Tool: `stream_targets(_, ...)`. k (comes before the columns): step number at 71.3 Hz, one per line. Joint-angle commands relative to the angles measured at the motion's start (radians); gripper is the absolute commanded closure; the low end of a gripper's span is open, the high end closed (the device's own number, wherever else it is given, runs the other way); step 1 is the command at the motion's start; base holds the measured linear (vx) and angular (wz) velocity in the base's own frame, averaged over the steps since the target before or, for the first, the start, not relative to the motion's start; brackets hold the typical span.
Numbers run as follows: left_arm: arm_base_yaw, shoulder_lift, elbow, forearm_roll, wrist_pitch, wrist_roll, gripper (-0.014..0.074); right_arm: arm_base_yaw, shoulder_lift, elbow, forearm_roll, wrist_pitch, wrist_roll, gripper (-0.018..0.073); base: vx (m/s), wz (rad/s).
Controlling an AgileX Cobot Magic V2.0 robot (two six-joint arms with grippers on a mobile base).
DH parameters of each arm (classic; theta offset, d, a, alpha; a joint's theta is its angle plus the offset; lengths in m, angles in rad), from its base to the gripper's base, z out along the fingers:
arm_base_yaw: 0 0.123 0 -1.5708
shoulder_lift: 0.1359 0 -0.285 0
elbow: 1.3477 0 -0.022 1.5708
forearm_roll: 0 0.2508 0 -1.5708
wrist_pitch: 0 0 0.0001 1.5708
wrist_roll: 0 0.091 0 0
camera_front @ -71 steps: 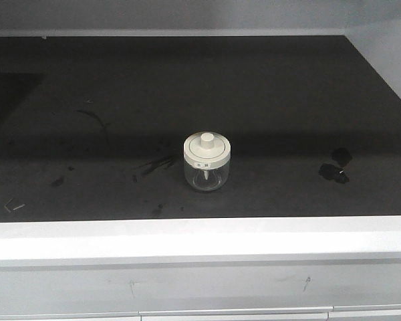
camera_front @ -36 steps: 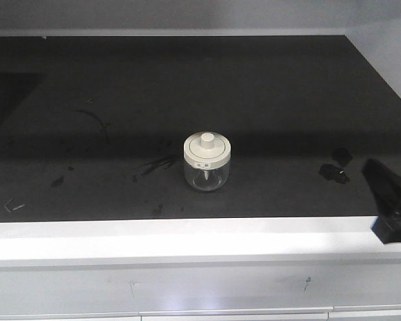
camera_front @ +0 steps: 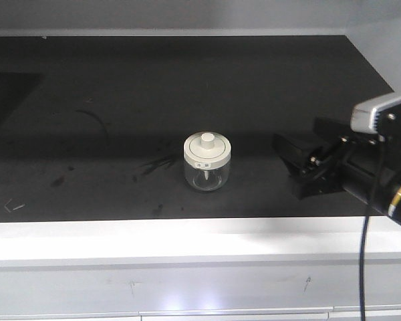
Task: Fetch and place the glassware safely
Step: 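Reach the right gripper toward the white-lidded glass jar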
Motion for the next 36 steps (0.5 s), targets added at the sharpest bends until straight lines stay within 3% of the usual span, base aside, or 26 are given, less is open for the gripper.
stream_targets(1,-0.005,0.010,-0.030,-0.009,-0.069,-0.008,0.0603,0.002,0.050,-0.059,0.006,-0.173,0.016,0.0043,0.00,0.00)
stream_targets(11,-0.005,0.010,-0.030,-0.009,-0.069,-0.008,0.0603,0.002,0.160,-0.112,-0.003,-0.297,0.030,0.0043,0.00,0.00)
stream_targets(22,-0.005,0.010,-0.030,-0.009,-0.069,-0.008,0.0603,0.002,0.276,-0.201,-0.050,-0.324,0.041,0.0043,0.00,0.00)
stream_targets(36,-0.005,0.010,-0.030,-0.009,-0.069,-0.008,0.0603,0.002,0.386,-0.299,-0.180,-0.341,0.062,0.0043,0.00,0.00)
